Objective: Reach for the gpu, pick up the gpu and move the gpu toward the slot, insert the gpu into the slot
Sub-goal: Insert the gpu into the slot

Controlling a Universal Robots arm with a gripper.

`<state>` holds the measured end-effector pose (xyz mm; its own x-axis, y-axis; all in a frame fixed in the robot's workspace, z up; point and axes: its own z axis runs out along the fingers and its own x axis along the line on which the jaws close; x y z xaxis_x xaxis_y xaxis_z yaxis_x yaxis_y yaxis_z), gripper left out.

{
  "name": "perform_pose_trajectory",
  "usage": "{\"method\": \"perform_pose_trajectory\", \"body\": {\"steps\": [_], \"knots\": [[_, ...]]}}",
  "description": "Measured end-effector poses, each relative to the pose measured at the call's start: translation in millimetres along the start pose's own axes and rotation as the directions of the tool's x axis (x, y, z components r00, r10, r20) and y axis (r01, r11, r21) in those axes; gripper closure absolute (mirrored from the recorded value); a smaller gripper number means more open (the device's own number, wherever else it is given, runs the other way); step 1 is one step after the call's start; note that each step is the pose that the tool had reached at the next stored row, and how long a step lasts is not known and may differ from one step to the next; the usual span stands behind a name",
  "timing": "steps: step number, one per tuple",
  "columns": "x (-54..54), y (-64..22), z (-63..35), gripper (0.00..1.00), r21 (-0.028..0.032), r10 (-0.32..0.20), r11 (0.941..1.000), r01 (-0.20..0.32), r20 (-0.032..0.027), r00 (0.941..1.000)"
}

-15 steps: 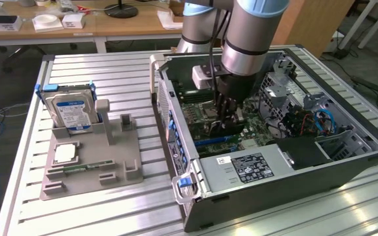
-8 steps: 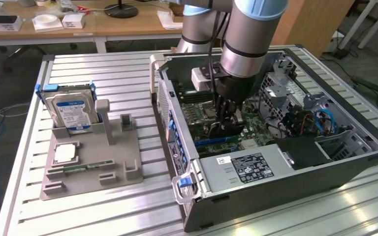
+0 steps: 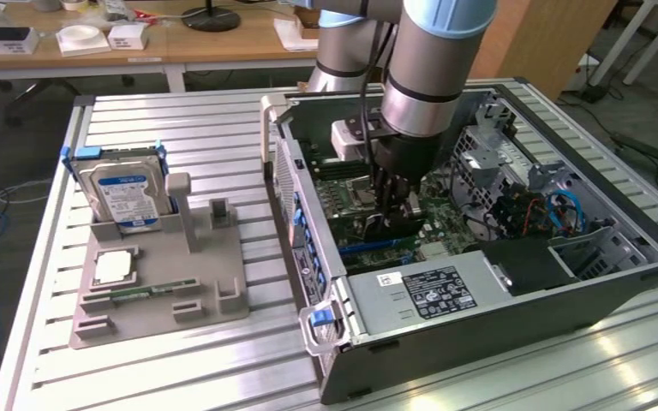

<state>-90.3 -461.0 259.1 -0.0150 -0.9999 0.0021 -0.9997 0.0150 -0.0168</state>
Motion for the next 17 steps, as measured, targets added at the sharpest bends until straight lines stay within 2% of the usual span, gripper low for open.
{"method": "perform_pose_trajectory", "body": {"steps": [4,9,17], "knots": [[-0.1,1.0,0.2,0.74,0.0029,0.000,1.0000,0.000,0.0003,1.0000],[-0.2,1.4,0.2,0.74,0.0126,0.000,0.9999,0.000,0.0005,1.0000],[-0.2,4.0,0.3,0.74,0.0126,0.000,0.9999,0.000,0.0003,1.0000]]}}
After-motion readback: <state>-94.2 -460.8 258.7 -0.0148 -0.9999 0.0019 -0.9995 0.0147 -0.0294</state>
